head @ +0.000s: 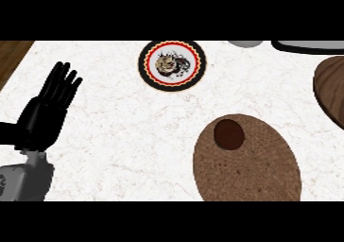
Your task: Pick the tomato from the placemat and place it in the bowl
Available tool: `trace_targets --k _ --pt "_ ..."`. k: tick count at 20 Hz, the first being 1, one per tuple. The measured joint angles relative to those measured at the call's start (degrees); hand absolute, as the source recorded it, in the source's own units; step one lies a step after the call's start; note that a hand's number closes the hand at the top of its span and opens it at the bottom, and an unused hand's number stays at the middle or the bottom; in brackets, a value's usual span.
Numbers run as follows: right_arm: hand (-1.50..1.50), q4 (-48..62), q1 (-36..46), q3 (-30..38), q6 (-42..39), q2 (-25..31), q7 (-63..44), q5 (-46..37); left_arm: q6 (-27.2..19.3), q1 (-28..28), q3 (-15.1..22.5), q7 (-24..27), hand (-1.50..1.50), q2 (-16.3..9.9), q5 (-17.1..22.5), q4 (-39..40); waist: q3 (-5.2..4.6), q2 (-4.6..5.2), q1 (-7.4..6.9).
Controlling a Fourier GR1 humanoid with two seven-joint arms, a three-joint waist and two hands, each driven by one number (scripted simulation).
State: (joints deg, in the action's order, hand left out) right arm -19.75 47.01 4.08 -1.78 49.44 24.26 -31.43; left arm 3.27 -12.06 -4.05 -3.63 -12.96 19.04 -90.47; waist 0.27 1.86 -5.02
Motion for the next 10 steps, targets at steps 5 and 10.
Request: trace_targets --k 5,10 --pt "-1.50 5.70 1.81 -0.67 -4.14 -2.18 0.96 -0.97 0.17 -0.26 0.67 0.44 0.00 0.61 -0.33 0.13 0.11 0.35 -0.53" --pt "-1.50 8.39 3.51 2.63 -7.50 -2.94 6.52 2.19 0.39 -0.49 0.21 0.28 0.00 0.32 -0.06 0.37 0.25 0.45 -0.37"
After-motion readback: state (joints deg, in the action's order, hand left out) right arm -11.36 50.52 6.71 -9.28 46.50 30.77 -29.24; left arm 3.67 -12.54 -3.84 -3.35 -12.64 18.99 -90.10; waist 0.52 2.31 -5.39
